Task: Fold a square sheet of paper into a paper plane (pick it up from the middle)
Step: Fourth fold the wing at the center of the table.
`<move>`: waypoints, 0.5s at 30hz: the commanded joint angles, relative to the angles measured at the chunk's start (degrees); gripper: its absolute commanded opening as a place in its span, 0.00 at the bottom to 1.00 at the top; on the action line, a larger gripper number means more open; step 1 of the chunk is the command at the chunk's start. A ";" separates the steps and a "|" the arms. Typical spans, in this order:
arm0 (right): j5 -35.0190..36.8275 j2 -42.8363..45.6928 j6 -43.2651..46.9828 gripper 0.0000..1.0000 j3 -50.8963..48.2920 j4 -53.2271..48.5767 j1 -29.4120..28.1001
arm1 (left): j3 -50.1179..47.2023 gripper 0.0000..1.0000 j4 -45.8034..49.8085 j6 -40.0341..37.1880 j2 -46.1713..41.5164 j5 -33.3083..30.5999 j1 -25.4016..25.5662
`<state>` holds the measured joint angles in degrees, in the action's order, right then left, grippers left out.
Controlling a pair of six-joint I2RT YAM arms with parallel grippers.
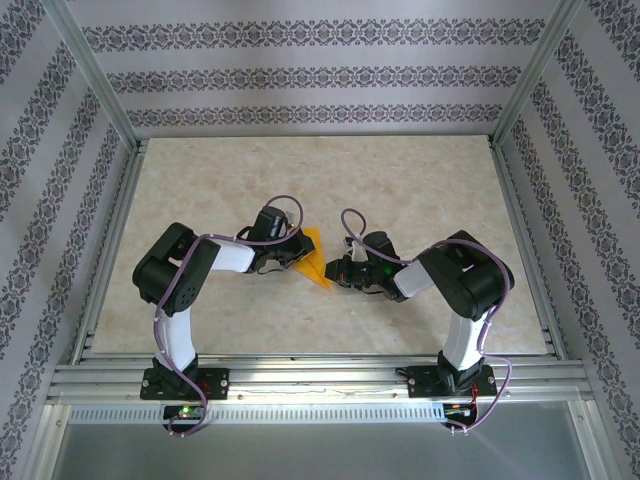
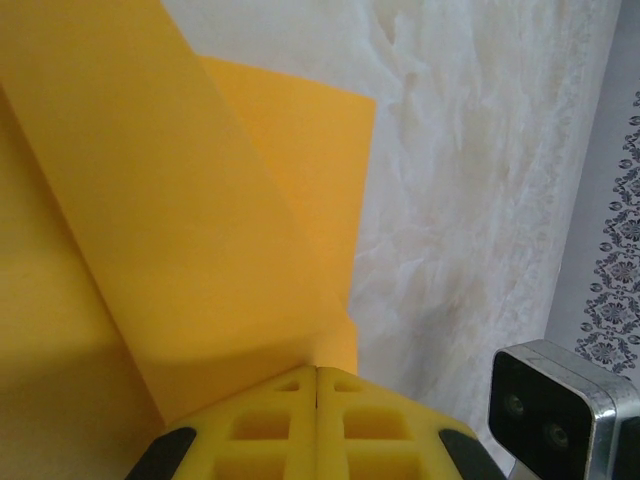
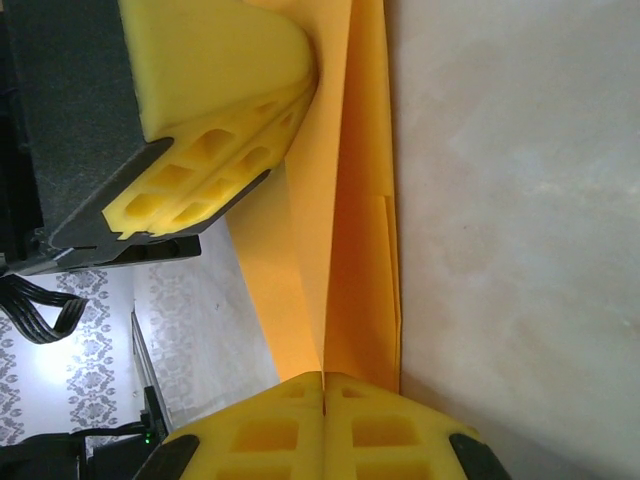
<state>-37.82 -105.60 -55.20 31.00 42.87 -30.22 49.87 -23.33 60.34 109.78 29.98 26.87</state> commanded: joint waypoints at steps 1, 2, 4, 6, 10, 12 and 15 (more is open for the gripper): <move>1.96 -0.64 0.82 0.00 -0.42 -5.17 0.91 | 1.16 0.01 2.25 -1.96 1.01 -0.18 -0.59; 1.96 -0.64 0.80 0.00 -0.42 -5.19 0.89 | 1.27 0.01 2.25 -1.99 1.10 -0.01 -0.59; 1.90 -0.75 0.94 0.00 -0.42 -5.25 0.86 | 1.33 0.01 2.28 -2.11 1.38 0.21 -0.67; 1.79 -0.83 0.90 0.00 -0.42 -5.24 0.86 | 1.35 0.01 2.25 -2.24 1.54 0.41 -0.59; 1.94 -0.92 0.87 0.00 -0.55 -5.26 0.86 | 1.48 0.01 1.56 -2.26 1.80 1.25 -0.52; 1.89 -0.85 0.85 0.00 -0.59 -5.24 0.89 | 1.79 0.01 1.86 -2.42 2.04 1.47 -0.59; 1.72 -0.58 0.87 0.00 -0.59 -5.26 0.90 | 2.50 0.01 3.16 -2.84 2.61 1.76 -0.59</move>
<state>-37.87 -105.60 -55.20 31.03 42.85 -30.20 50.96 -22.94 59.35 110.98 30.72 26.87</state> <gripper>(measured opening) 0.044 0.038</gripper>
